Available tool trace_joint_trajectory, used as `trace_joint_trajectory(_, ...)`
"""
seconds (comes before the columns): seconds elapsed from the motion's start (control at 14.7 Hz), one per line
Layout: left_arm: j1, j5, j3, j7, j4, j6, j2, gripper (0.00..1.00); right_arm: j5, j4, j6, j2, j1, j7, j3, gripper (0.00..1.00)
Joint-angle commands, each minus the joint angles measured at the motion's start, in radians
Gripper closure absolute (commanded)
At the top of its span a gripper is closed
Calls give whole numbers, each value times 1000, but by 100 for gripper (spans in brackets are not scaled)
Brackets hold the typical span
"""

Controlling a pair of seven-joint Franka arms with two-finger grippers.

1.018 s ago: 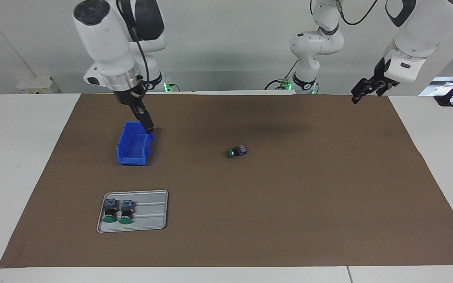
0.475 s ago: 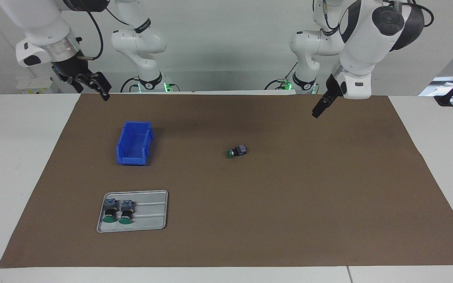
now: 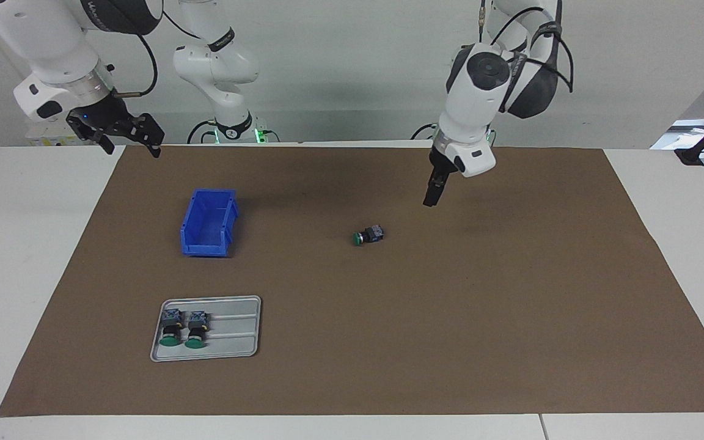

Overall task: Place and press button with both arms
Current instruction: 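Retract the right gripper while the left gripper reaches the button, then grasp the green button with the left gripper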

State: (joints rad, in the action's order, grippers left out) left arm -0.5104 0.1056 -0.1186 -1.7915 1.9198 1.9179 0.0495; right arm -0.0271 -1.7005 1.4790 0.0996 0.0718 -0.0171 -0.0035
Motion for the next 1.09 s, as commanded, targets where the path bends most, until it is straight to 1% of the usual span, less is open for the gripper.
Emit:
trace_joint_trajectory(0.0, -51, 9, 16, -206, -11, 102, 88, 0, -4, -28, 32, 29, 6, 20, 10, 0)
trace_joint_trajectory(0.14, -57, 9, 14, -337, -30, 151, 141, 0, -2, -13, 21, 19, 9, 26, 10, 0)
trace_joint_trajectory(0.27, -100, 9, 16, -382, -27, 187, 171, 0, -2, -22, 12, 25, 8, 26, 10, 0)
trace_joint_trajectory(0.48, -117, 11, 16, -483, -41, 203, 210, 0, -2, -22, 10, 26, 9, 20, 10, 0)
trace_joint_trajectory(0.54, -119, 11, 14, -523, -65, 216, 248, 0, -2, -19, 10, 26, 9, 20, 10, 0)
trace_joint_trajectory(0.61, -144, 9, 14, -540, -67, 223, 268, 0, -2, -19, 10, 26, 8, 20, 10, 0)
trace_joint_trajectory(0.68, -167, 11, 16, -558, -62, 228, 271, 0, -2, -19, 10, 28, 8, 20, 10, 0)
trace_joint_trajectory(0.88, -181, 9, 17, -614, -65, 257, 291, 0, -2, -19, 10, 28, 8, 20, 10, 0)
trace_joint_trajectory(1.02, -201, 8, 19, -631, -65, 291, 325, 0, -2, -19, 10, 28, 8, 20, 10, 0)
